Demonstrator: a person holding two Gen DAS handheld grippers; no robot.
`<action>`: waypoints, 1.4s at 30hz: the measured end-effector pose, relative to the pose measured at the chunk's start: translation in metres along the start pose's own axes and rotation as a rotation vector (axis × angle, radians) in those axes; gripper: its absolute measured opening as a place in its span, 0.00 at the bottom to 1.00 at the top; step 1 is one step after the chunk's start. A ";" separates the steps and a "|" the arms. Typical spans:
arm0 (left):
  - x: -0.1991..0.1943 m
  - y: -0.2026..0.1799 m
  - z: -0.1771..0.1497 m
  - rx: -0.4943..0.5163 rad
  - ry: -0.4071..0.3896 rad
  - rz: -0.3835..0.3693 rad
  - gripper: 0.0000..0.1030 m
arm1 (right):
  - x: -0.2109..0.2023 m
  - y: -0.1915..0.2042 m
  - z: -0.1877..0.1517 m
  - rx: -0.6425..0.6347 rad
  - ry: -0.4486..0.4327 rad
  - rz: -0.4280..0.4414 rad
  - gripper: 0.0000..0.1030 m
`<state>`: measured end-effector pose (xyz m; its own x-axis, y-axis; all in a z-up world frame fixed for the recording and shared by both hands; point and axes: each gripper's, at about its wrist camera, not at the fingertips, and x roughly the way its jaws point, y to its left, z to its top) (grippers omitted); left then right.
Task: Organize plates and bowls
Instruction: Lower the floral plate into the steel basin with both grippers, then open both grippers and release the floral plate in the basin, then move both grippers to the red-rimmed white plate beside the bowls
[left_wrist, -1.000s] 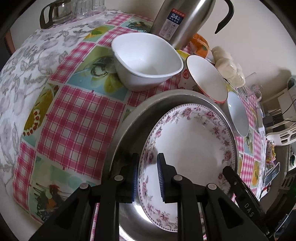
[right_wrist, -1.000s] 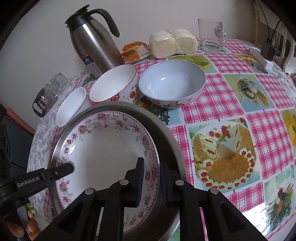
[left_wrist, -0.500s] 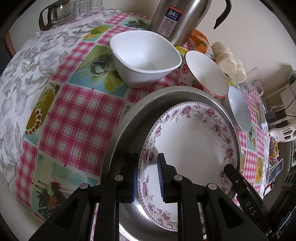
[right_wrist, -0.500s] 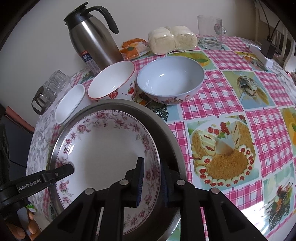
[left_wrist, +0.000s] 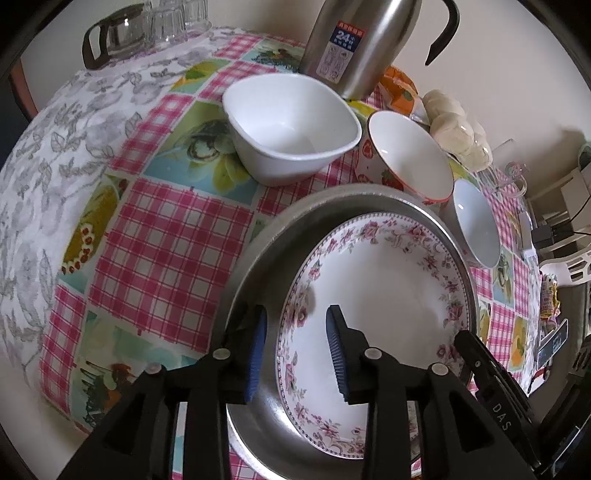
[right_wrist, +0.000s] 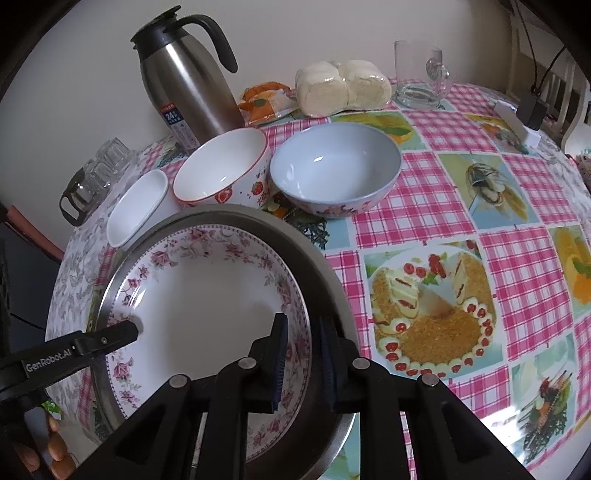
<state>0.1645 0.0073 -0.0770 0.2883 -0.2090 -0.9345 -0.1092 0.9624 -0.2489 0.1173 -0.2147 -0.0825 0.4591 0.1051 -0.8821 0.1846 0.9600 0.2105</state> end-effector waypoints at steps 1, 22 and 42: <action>-0.002 0.000 0.001 0.002 -0.006 0.001 0.34 | -0.002 0.000 0.001 0.001 -0.007 0.000 0.20; -0.041 0.001 0.007 0.012 -0.156 0.082 0.67 | -0.025 0.012 0.006 -0.052 -0.119 -0.030 0.69; -0.033 0.052 0.027 -0.180 -0.216 0.177 0.85 | -0.015 0.014 0.005 -0.041 -0.136 -0.029 0.86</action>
<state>0.1754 0.0691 -0.0519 0.4426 0.0185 -0.8965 -0.3365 0.9301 -0.1470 0.1172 -0.2041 -0.0640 0.5686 0.0439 -0.8215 0.1652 0.9721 0.1663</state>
